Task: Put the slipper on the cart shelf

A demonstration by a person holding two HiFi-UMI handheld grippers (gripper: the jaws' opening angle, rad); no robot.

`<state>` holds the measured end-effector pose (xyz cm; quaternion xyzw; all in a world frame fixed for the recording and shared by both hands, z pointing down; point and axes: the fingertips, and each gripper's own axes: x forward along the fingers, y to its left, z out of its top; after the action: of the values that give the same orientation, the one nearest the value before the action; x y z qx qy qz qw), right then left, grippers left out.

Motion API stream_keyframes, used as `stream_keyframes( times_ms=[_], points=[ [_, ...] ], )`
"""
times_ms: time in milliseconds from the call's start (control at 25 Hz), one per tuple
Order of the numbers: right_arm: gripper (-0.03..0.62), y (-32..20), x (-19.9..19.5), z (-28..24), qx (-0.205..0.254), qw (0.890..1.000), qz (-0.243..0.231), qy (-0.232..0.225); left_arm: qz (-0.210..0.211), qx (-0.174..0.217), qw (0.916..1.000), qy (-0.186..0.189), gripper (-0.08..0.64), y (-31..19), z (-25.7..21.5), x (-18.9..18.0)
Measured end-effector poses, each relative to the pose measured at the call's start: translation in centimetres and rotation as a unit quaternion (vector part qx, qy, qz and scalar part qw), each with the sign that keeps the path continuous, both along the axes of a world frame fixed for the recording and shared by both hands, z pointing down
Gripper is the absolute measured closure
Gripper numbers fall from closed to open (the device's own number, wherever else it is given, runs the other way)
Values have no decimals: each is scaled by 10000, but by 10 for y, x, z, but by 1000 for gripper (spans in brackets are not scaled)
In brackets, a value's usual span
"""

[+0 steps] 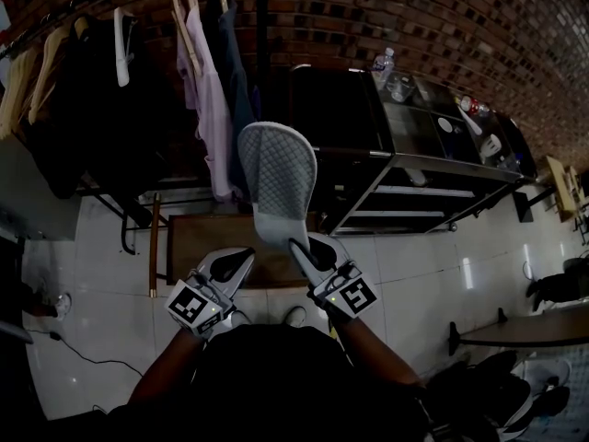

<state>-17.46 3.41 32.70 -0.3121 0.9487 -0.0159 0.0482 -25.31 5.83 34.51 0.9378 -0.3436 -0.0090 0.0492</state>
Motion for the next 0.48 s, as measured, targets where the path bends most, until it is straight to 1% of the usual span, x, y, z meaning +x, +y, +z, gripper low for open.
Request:
stream_keyframes(
  times_ms=[120,240,280,480],
  points=[
    [531,1,-5,1,-13,10000,0,15,35,-57,10000,38,560,0,3,-2],
    [531,1,-8,1,-5,10000,12,24,24,-164,9997,-203,560,-1,14,-6],
    [531,1,-8,1,-9,10000,20,33,25,-180,9996,-223,560,-2,16,-6],
    [531,2,-10,3,-64,9999,75,71,-45,-175,9998,45,560,-4,16,-14]
  ],
)
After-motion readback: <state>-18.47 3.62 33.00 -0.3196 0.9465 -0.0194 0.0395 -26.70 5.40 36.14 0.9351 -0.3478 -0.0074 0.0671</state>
